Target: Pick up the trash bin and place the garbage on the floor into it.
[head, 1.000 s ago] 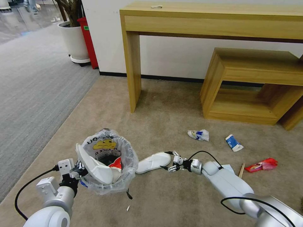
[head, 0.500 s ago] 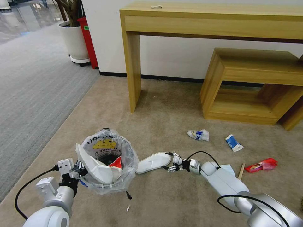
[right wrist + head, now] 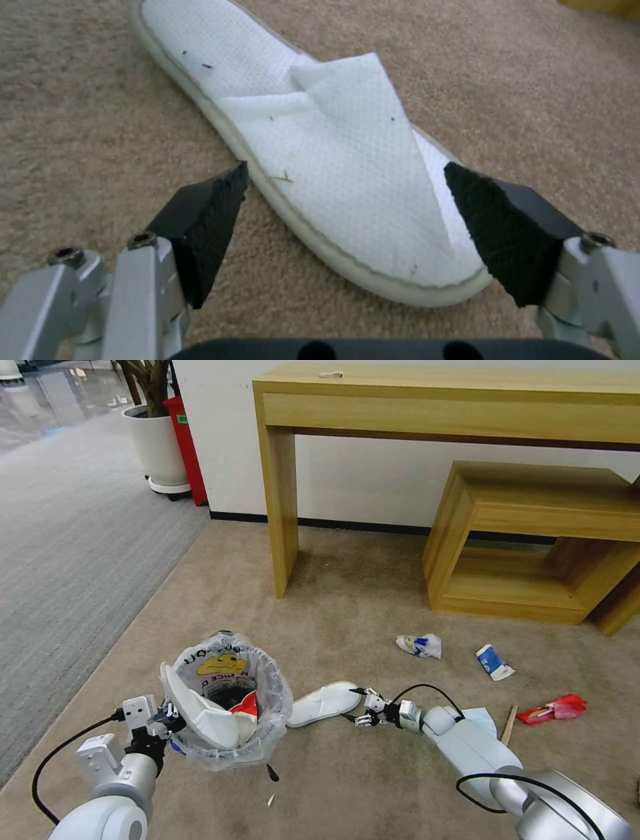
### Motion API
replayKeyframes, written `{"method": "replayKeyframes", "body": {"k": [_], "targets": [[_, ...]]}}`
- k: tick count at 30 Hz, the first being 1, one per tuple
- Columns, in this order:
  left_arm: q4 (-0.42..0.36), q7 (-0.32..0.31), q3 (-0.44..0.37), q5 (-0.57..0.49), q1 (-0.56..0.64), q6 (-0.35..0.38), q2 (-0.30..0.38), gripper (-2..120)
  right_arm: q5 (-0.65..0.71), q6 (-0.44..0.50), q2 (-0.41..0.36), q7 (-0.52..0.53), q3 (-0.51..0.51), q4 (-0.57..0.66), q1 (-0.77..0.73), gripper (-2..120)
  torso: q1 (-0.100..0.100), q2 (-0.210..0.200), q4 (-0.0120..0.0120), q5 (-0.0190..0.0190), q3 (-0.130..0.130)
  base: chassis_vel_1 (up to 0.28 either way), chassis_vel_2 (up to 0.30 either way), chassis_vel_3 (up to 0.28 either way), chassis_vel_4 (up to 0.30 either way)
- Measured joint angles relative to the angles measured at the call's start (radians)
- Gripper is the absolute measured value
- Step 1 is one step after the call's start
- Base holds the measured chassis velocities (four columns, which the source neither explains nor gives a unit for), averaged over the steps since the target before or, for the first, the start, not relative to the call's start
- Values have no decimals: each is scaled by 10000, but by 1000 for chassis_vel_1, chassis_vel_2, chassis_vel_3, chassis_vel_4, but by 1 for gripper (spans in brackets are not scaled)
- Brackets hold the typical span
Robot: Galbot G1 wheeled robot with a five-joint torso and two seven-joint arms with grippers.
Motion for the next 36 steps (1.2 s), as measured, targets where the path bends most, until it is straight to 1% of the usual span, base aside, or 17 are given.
{"method": "replayKeyframes", "body": {"k": [19, 20, 22, 27, 28, 33, 36], "targets": [[-3, 10, -16, 3, 61, -114, 1, 3, 385, -406, 190, 34, -24, -222, -114, 67, 0, 0, 0, 1, 0, 0, 0, 0, 0], [-8, 11, -17, 3, 75, -121, 0, 3, 435, -423, 203, 31, -41, -225, -134, 63, 0, 0, -1, 0, 0, 0, 0, 0, 0], [-25, 12, -19, 5, 97, -135, -6, 3, 526, -441, 230, 24, -85, -222, -163, 59, 0, 0, 0, 1, 1, 0, 0, 0, 0], [-49, 14, -26, 11, 129, -145, -9, 3, 645, -495, 246, 100, -101, -164, -158, 58, 0, 0, 0, 0, 0, 0, 0, 0, 0], [-51, 14, -27, 17, 140, -152, -12, 3, 639, -523, 240, 156, -105, -153, -136, 59, 0, 0, 0, 1, 0, 0, 0, 0, 0], [-82, 18, -24, 36, 165, -178, -34, 3, 97, -598, 217, 693, -41, -105, -104, 61, 0, 0, 0, 0, 0, 0, 0, 0, 0], [-100, 19, -25, 37, 167, -179, -36, 3, 12, -604, 208, 756, -18, -87, -105, 60, 0, 0, 0, 0, 0, 0, 0, 0, 0]]}}
